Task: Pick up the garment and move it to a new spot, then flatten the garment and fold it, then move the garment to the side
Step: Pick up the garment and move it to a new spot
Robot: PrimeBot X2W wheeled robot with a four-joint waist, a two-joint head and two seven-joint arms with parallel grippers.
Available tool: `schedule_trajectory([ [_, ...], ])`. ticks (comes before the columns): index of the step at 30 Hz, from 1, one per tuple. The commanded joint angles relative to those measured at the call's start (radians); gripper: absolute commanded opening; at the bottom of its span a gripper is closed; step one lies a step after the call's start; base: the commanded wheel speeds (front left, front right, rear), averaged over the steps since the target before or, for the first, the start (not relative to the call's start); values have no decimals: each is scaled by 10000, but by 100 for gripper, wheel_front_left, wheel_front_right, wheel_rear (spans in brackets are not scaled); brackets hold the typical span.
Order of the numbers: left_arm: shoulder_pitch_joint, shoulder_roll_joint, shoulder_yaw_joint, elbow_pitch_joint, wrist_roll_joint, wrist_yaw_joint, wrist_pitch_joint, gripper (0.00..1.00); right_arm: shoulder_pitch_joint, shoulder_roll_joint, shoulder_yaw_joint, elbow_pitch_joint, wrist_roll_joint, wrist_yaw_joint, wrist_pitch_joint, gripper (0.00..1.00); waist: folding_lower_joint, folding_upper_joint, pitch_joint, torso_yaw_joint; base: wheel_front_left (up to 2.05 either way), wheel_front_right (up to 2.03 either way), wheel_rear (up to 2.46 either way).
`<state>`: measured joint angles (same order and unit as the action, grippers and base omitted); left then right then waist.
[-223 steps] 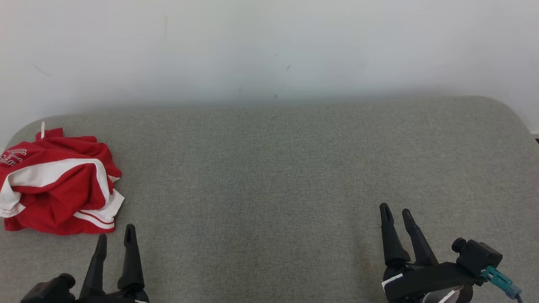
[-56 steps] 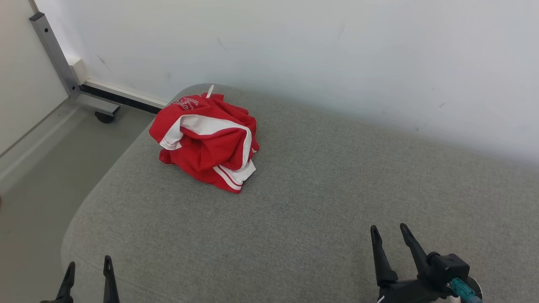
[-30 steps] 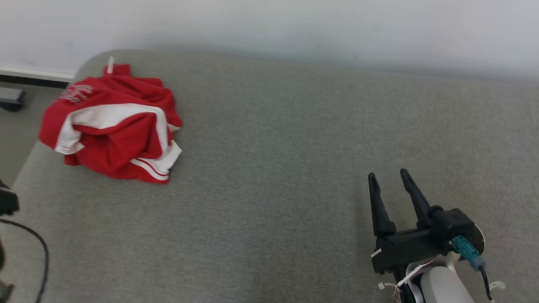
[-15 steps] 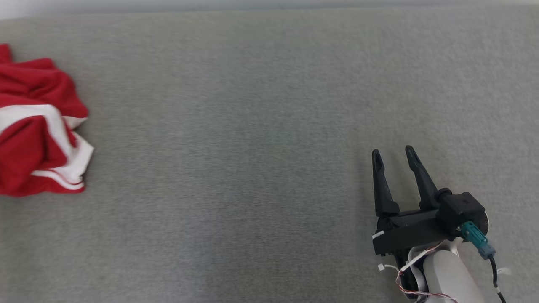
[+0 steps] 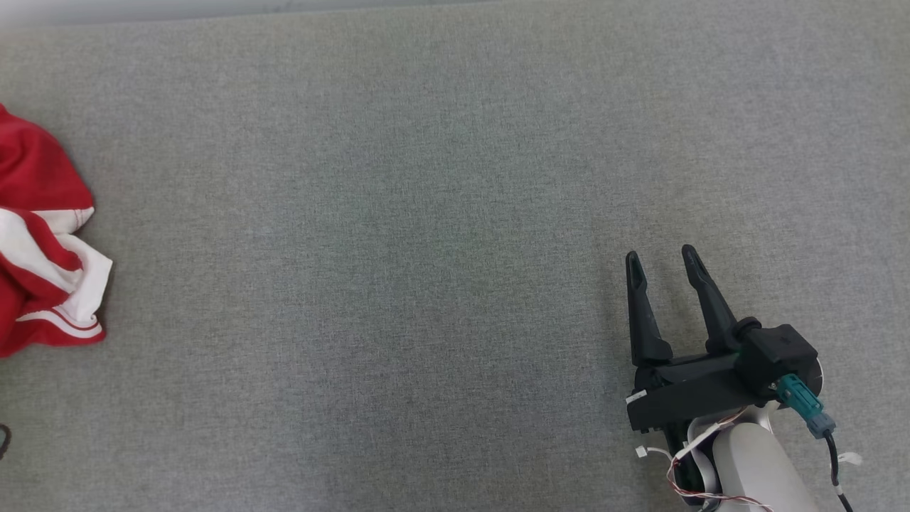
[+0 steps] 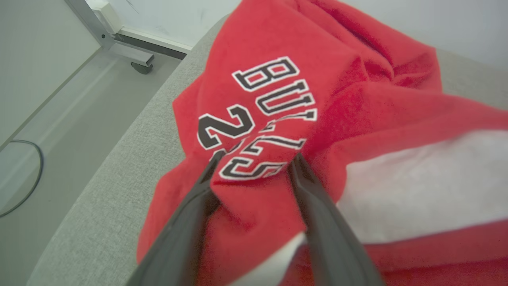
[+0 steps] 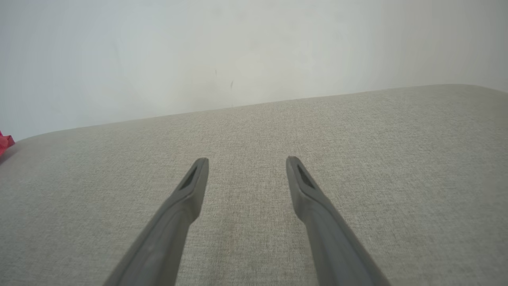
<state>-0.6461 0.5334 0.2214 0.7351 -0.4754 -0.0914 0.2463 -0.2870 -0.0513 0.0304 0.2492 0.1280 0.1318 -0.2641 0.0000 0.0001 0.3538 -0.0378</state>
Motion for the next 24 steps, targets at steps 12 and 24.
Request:
schedule_trajectory([
  [12,-606,272,52,-1485,440,93,-3136,0,452,18,-96,152,135,-21,-6,100,0,-1,-1078,202,0,0,0],
  [24,-1476,166,-974,-4548,557,-143,-2786,0,760,15,130,502,684,-21,-5,100,0,-1,-1966,-316,0,0,0],
])
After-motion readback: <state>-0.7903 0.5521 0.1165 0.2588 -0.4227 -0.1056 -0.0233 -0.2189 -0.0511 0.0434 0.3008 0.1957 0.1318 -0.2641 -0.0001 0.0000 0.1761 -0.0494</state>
